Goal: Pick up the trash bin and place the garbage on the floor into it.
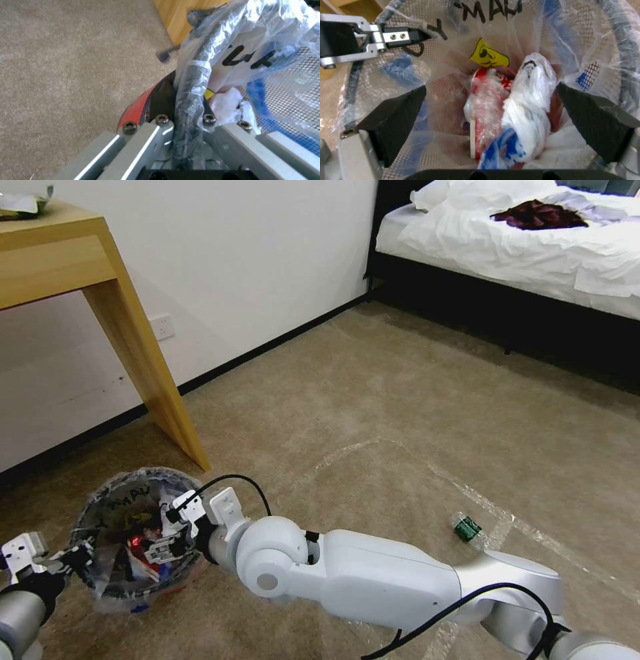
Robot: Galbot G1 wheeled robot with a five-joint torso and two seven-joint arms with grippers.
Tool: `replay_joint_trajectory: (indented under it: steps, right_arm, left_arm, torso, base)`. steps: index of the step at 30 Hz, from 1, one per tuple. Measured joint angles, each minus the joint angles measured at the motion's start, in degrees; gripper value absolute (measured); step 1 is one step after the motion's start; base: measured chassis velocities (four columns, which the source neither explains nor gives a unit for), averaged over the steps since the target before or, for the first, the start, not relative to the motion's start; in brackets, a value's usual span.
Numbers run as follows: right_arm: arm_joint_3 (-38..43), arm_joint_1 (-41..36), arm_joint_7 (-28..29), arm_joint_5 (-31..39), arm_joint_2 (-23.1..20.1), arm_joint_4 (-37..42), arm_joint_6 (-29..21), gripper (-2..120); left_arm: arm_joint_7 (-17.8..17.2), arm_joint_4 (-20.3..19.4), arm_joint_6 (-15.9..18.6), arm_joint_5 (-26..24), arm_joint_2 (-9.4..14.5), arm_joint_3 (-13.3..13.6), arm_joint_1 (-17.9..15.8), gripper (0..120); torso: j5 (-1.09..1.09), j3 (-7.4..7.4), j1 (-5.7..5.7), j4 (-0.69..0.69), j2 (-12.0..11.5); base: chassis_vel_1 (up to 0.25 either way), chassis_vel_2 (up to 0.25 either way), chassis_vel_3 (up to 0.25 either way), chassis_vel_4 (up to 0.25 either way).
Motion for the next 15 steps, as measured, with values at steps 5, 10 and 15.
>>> replay_joint_trajectory:
  steps: [5, 10, 15]
  right_arm:
    - [0.1, 0.0, 0.0, 0.0, 0.0, 0.1, 0.0, 100]
    - [0.5, 0.0, 0.0, 0.1, 0.0, 0.5, 0.0, 100]
    - [0.7, 0.2, 0.0, 0.3, 0.2, 0.8, 0.1, 100]
  left_arm:
    - [0.1, 0.3, 0.0, 0.1, 0.1, 0.0, -0.1, 0]
    - [0.2, 1.0, 0.0, 0.4, 0.0, 0.1, -0.4, 0]
    - [0.6, 1.4, 0.0, 1.0, -0.1, 0.2, -0.4, 0]
  torso:
    - [0.00, 0.00, 0.00, 0.01, 0.0]
    - [0.00, 0.00, 0.00, 0.00, 0.0]
    - [-0.01, 0.00, 0.00, 0.00, 0.0]
  base:
    - [0.000, 0.000, 0.000, 0.000]
    - [0.000, 0.000, 0.000, 0.000]
    - [0.000, 0.000, 0.000, 0.000]
